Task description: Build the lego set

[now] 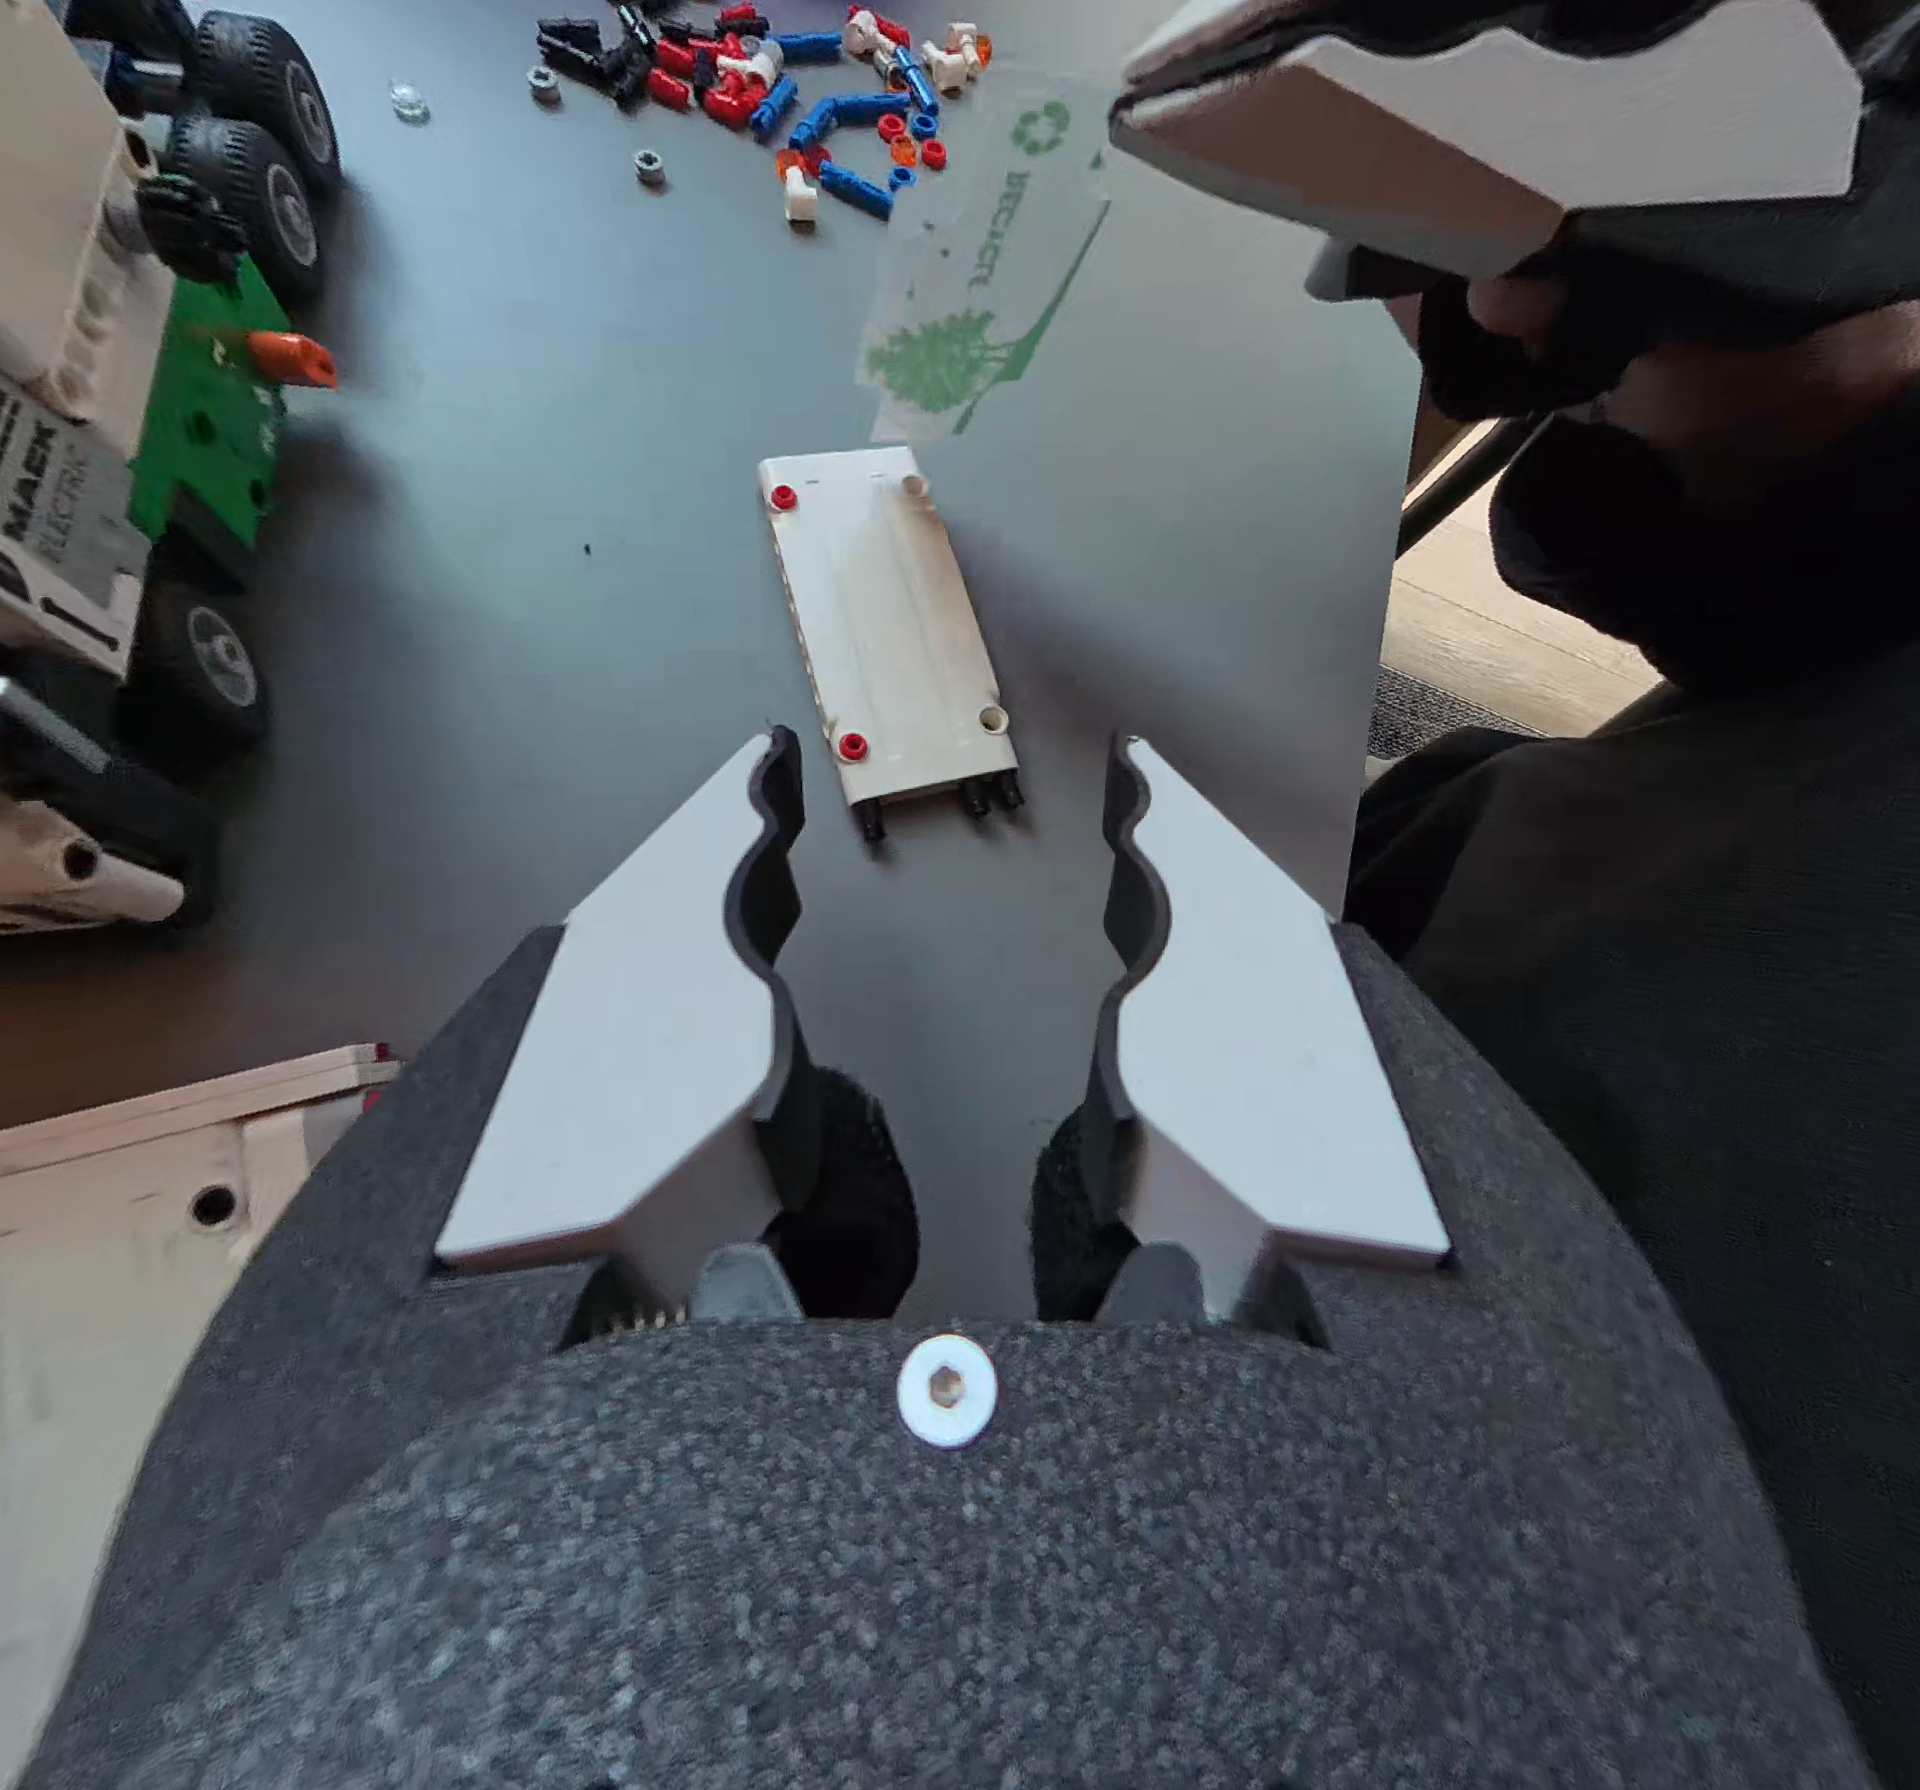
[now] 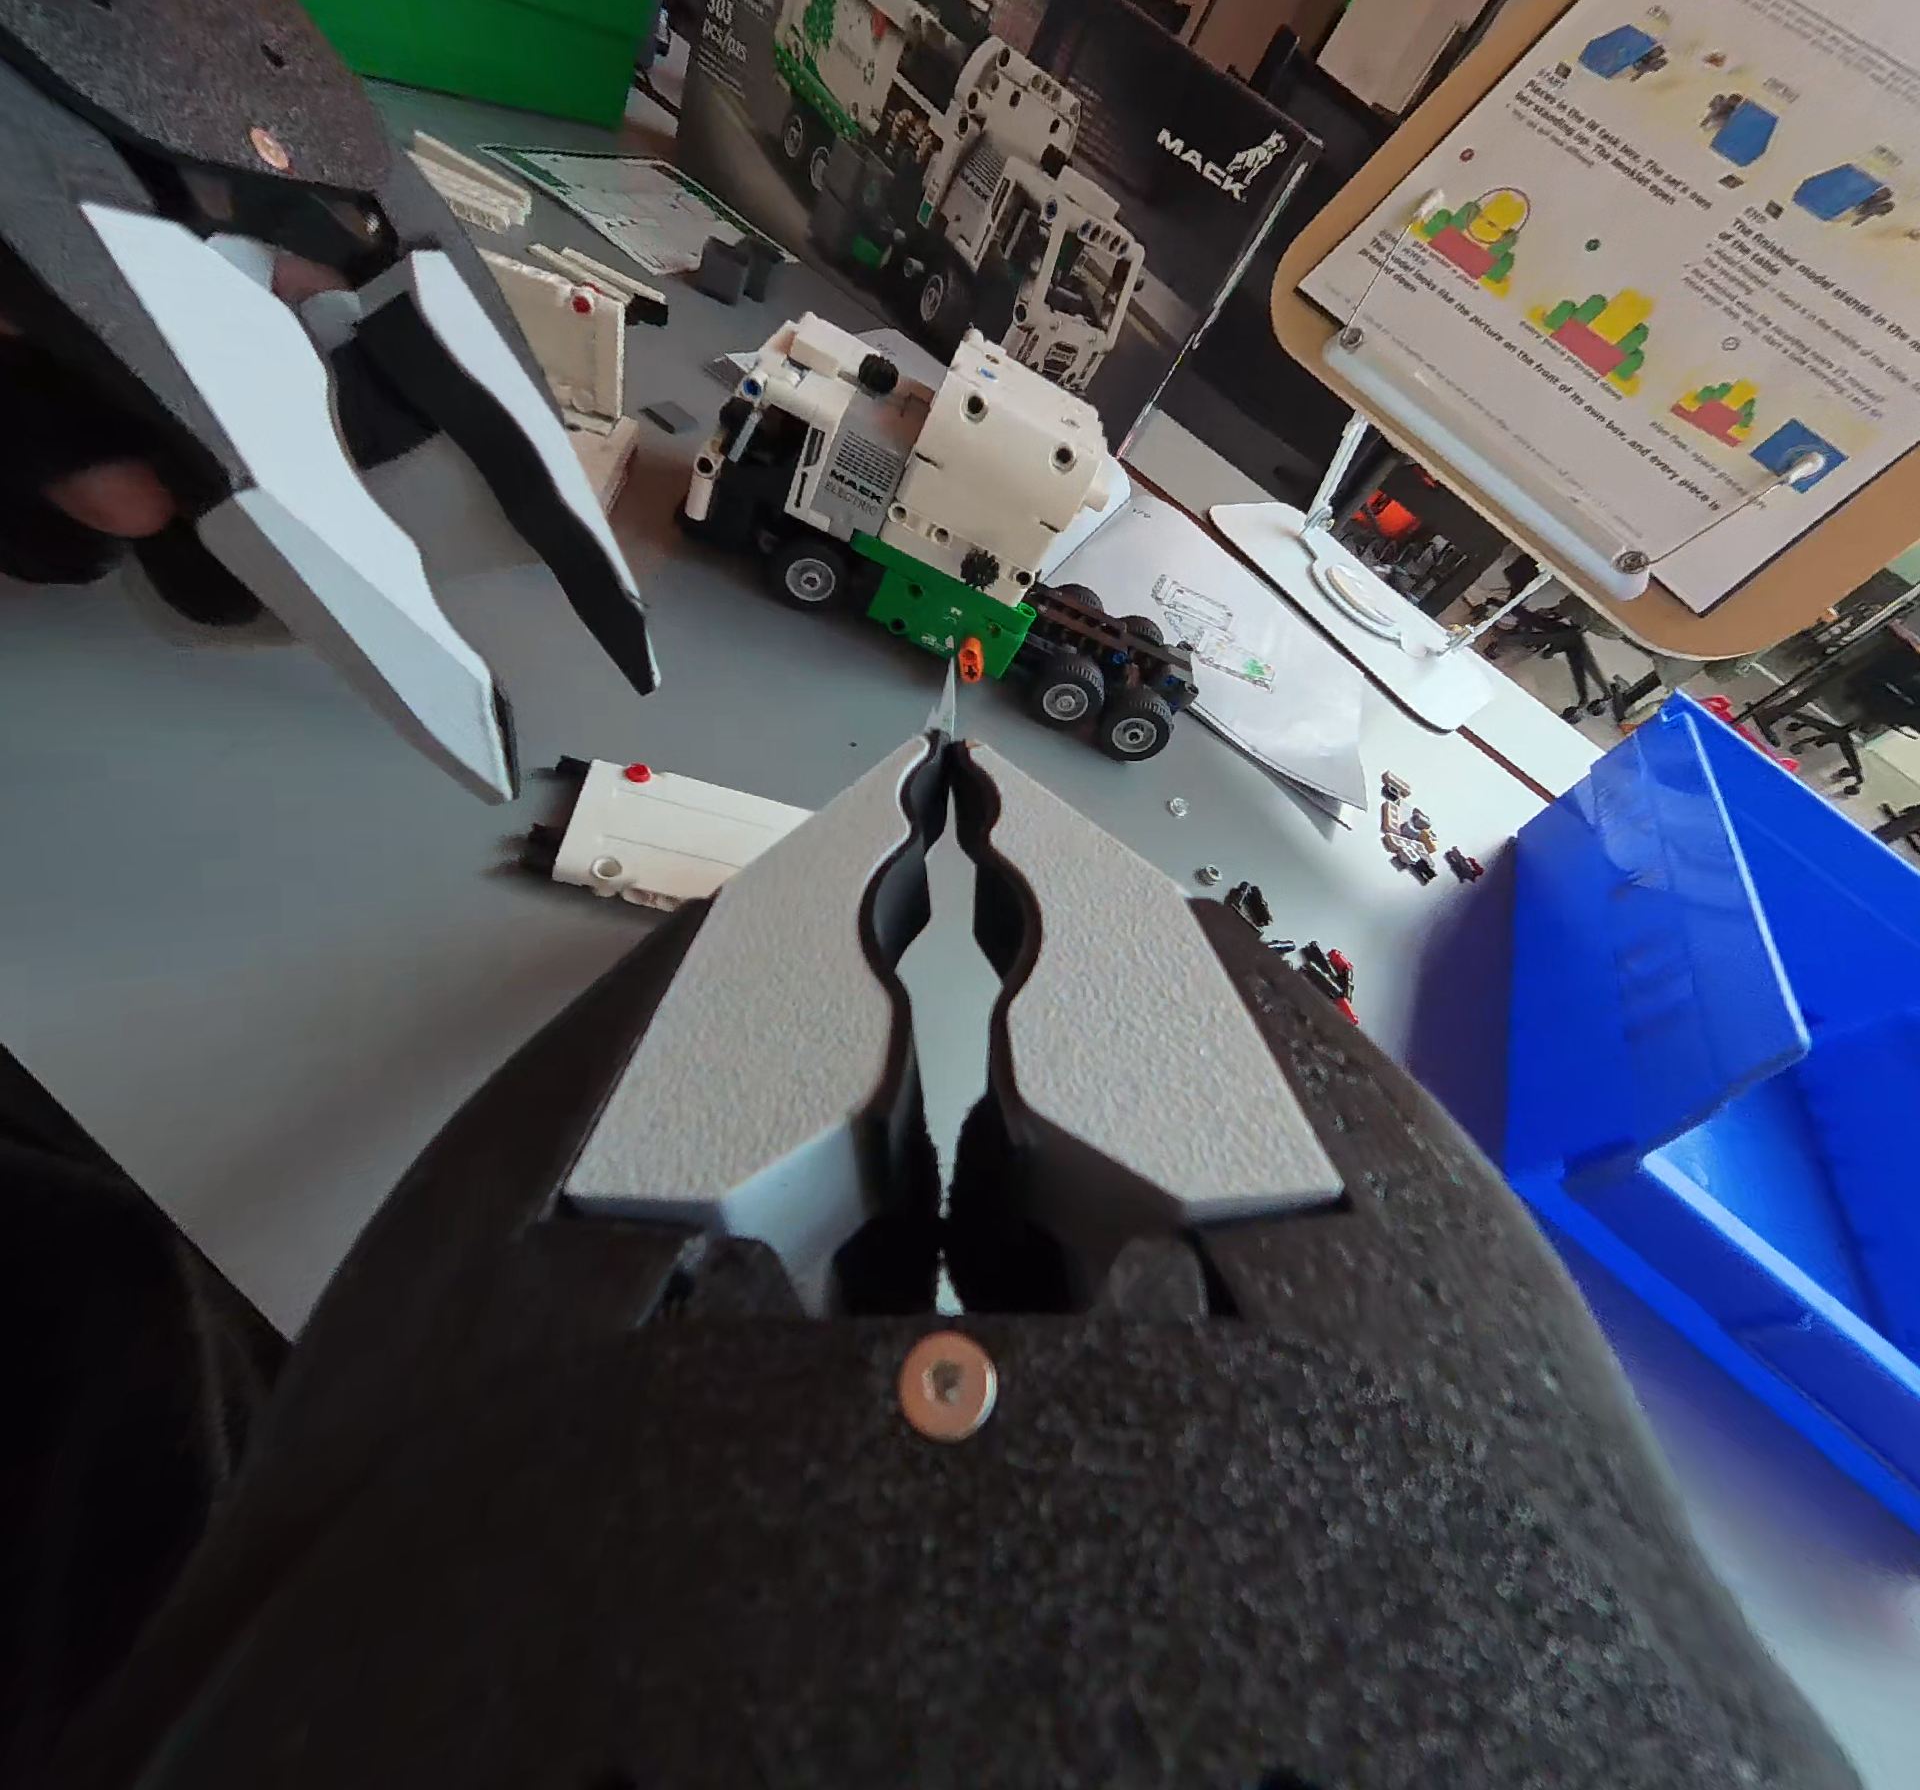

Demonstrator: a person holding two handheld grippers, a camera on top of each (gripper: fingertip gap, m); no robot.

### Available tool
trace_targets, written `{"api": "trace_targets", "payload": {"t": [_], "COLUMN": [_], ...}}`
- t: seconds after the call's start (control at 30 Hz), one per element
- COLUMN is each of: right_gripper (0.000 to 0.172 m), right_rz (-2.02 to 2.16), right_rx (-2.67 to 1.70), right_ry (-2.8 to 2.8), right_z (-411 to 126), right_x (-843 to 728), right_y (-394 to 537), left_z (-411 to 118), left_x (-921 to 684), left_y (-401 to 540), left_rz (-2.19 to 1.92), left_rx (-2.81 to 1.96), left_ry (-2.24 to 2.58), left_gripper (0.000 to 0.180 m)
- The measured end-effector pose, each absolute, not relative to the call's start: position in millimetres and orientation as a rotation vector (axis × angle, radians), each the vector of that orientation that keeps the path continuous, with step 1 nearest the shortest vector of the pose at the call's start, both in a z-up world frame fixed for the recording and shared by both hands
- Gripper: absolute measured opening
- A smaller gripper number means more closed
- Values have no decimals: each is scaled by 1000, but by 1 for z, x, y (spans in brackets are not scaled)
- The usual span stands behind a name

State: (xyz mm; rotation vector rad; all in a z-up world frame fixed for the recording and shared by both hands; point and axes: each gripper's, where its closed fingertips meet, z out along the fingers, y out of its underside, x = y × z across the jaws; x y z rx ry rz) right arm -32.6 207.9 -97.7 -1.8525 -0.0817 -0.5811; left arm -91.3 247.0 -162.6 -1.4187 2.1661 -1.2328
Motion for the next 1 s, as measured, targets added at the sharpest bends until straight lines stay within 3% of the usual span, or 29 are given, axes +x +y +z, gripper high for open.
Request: {"api": "trace_targets", "payload": {"t": [0.17,0.37,0.53,1.0], "right_gripper": [0,0,0,0], "right_rz": [-534,-589,-664,-729], "right_rx": [-1797,-1821,-1813,-1808], "right_ry": [-41,-100,-169,-193], "right_z": [-77,-94,-96,-99], "right_x": [-29,-29,-37,-30], "right_y": [207,215,219,221], "left_z": [-164,-184,-188,-188], "left_x": [-95,-90,-87,-86], "left_y": [244,246,247,248], "left_rz": [-1214,-1138,-1080,-1105], "left_rx": [-1421,-1518,-1514,-1537], "left_ry": [2126,2113,2108,2100], "left_gripper": [53,55,36,29]}}
